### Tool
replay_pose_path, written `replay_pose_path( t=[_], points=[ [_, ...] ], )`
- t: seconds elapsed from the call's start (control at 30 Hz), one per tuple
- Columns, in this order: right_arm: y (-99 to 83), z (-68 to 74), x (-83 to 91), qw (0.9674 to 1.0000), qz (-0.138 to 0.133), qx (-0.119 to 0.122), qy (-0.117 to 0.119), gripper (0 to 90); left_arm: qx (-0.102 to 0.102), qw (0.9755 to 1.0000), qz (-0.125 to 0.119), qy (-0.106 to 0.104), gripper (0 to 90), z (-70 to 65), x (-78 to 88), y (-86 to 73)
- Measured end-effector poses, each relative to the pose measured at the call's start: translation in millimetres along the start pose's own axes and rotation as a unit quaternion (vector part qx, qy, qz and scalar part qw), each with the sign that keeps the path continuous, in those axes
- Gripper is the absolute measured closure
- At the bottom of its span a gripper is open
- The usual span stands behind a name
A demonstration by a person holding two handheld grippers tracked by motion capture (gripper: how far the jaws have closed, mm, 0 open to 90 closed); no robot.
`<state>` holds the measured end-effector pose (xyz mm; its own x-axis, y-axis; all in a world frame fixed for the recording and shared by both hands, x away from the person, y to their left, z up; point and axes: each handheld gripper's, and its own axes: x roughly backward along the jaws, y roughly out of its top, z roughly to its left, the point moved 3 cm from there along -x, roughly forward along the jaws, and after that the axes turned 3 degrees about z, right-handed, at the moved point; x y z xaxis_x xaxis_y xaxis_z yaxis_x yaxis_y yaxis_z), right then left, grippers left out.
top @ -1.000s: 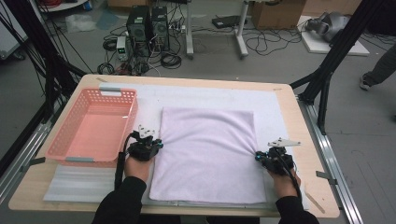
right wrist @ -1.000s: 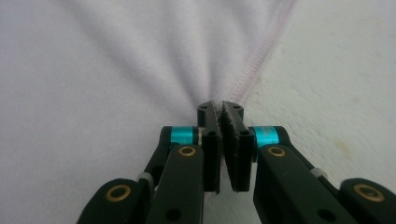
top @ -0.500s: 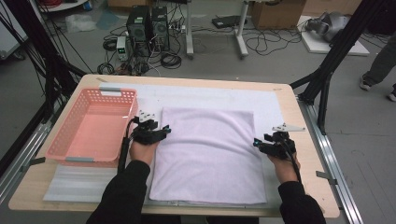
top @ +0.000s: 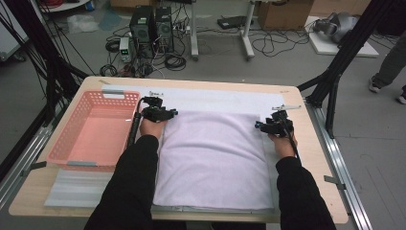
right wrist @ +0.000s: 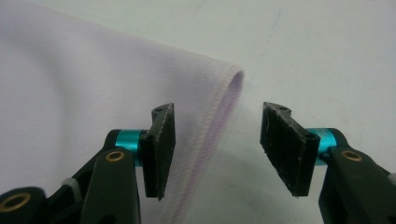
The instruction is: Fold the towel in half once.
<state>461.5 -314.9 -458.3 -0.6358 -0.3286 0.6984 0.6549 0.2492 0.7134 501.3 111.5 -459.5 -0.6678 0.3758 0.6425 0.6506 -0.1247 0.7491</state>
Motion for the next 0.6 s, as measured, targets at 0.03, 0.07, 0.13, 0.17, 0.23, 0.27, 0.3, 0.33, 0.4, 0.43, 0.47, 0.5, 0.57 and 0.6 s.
replay_pose_path(
  t=[0.03, 0.07, 0.13, 0.17, 0.23, 0.27, 0.3, 0.33, 0.4, 0.43, 0.47, 0.5, 0.57, 0.6],
  points=[
    [1.4, -1.0, -5.4, 1.0, 0.008, 0.003, -0.004, 45.2, 0.0, 1.0, 0.003, 0.001, 49.8, 0.9, -2.4, 0.1],
    [2.4, -1.3, -9.7, 0.9999, 0.01, 0.0, 0.0, 45.6, 0.0, 1.0, 0.005, 0.001, 50.5, 1.6, -4.3, -0.8],
    [4.5, -1.2, -15.6, 0.9999, 0.015, -0.001, 0.006, 48.4, -0.011, 0.9999, 0.005, 0.005, 56.0, 1.3, -7.6, -3.6],
    [5.8, -1.4, -16.5, 0.9999, 0.011, 0.0, 0.005, 58.7, -0.025, 0.9996, 0.006, 0.01, 61.0, 1.1, -7.3, -3.7],
    [6.4, -2.1, -18.2, 0.9999, 0.007, -0.002, 0.01, 73.4, -0.04, 0.9991, 0.006, -0.01, 81.8, -0.2, -7.4, -4.3],
    [6.7, -2.0, -18.5, 0.9997, 0.004, -0.008, 0.024, 86.2, -0.046, 0.9989, 0.006, -0.007, 82.6, -0.8, -7.3, -4.2],
    [7.6, -1.1, -19.0, 0.9998, 0.005, -0.005, 0.02, 86.9, -0.046, 0.9989, 0.005, -0.001, 83.8, -0.2, -7.0, -3.7],
    [9.2, -0.6, -19.5, 0.9998, 0.008, 0.005, 0.016, 87.7, -0.035, 0.9992, 0.002, 0.018, 84.2, 1.8, -5.5, -2.7],
    [11.4, -0.9, -18.7, 0.9998, 0.008, 0.016, -0.008, 88.4, -0.009, 0.9996, -0.003, 0.026, 84.4, 5.1, -3.5, -1.5],
    [11.3, -2.3, -18.4, 0.9998, 0.004, 0.013, -0.015, 88.5, -0.017, 0.9994, -0.001, 0.031, 84.4, 4.2, -3.4, -1.3],
    [10.7, -3.2, -19.1, 0.9998, 0.003, 0.005, -0.02, 88.4, -0.024, 0.9991, 0.0, 0.034, 84.4, 2.8, -4.4, -1.8],
    [10.0, -3.6, -20.2, 0.9997, 0.001, 0.002, -0.023, 88.3, -0.027, 0.999, 0.002, 0.037, 84.3, 2.7, -5.2, -2.6],
    [10.7, -1.4, -21.6, 0.9993, -0.001, 0.008, -0.037, 86.6, -0.004, 0.999, -0.001, 0.045, 80.9, 4.1, -5.7, -3.4],
    [10.9, -0.3, -21.8, 0.9988, 0.0, 0.014, -0.047, 81.2, 0.007, 0.9986, 0.0, 0.053, 75.8, 5.5, -5.7, -3.5]
  ],
)
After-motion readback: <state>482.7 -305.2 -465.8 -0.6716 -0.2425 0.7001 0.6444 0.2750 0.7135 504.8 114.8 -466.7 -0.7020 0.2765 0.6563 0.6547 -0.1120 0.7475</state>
